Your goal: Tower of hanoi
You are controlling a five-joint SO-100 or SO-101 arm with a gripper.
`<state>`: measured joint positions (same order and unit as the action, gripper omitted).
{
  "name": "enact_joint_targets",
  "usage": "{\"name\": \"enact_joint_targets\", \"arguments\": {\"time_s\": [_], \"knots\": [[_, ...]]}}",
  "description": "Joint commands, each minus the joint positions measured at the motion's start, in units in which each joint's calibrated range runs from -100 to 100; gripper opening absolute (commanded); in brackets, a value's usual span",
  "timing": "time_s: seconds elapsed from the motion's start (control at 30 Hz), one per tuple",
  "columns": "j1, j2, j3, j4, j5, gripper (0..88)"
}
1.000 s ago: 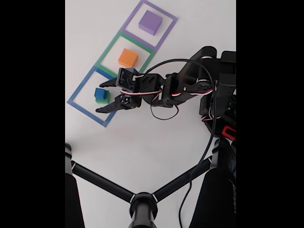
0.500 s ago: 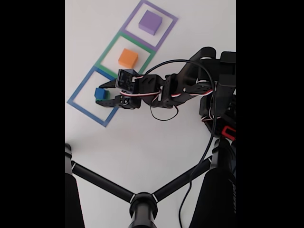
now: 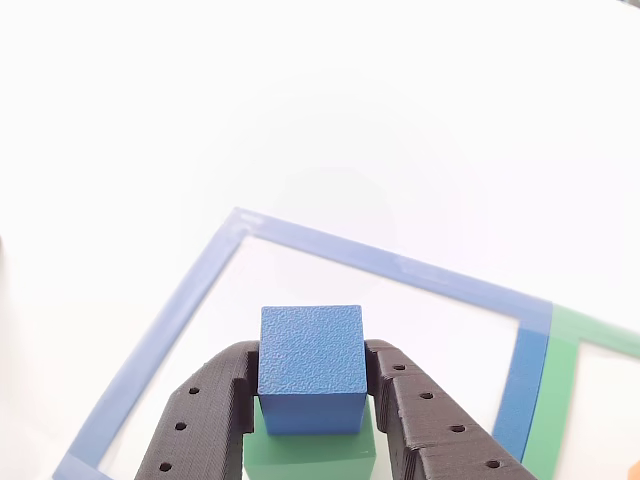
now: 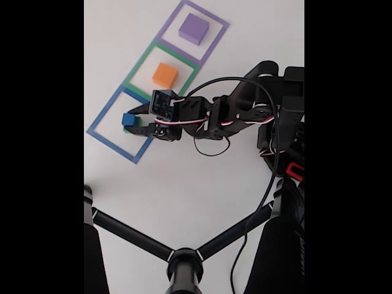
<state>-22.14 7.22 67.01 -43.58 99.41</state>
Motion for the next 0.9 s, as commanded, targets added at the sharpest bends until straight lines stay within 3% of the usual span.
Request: {"name": "enact_joint_targets", "arguments": {"time_s": [0.0,0.23,0.4,0.6,0.87], "knots": [[0.5,-0.7,-1.8,-1.5,0.6,4.6],[0.4,-4.8,-2.1,1.3,0.6,4.8],[-0.3,-13.7,-4.1,12.6,0.6,4.8],[0.5,-27.0,-11.3,36.0,0.6,4.9],[3.8,-41.7,-29.3,76.0,0.6,5.3]]}}
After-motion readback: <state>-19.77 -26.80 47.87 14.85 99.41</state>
